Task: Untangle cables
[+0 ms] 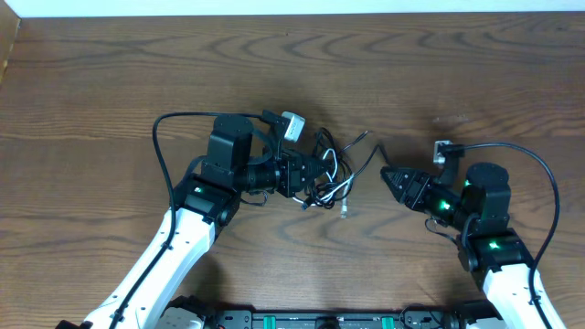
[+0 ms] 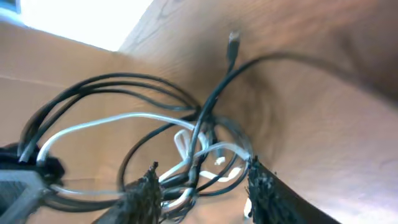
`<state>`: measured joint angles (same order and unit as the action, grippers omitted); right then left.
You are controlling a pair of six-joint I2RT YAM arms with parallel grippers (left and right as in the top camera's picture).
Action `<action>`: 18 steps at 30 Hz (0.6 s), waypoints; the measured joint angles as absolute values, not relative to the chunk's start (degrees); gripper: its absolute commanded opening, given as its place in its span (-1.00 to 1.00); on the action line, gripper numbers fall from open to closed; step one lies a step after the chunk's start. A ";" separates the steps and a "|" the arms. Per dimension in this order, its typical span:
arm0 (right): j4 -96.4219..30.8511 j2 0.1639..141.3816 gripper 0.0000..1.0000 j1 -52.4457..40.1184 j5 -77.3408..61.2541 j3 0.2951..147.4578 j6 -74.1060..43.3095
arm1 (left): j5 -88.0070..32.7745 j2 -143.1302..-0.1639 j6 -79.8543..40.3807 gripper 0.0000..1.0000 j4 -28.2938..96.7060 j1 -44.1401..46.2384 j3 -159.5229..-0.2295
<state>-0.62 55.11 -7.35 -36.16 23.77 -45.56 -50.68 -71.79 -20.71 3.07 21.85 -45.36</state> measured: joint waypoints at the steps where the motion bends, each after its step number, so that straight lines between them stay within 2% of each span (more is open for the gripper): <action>1: -0.62 55.18 -0.14 -7.66 -37.08 23.77 -47.59 | -50.65 -71.81 -20.71 -0.85 3.09 21.85 -45.36; 8: 0.34 56.03 -0.17 -13.23 -40.95 23.77 -61.56 | -50.65 -71.90 -20.71 -0.85 3.11 21.85 -45.36; 18: 3.38 58.83 -0.28 -19.62 -34.68 23.73 -70.15 | -50.65 -71.90 -20.71 -0.85 3.14 21.85 -45.36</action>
<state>3.38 58.83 -19.62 -34.68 23.73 -70.15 -50.65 -71.90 -20.71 3.14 21.85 -45.36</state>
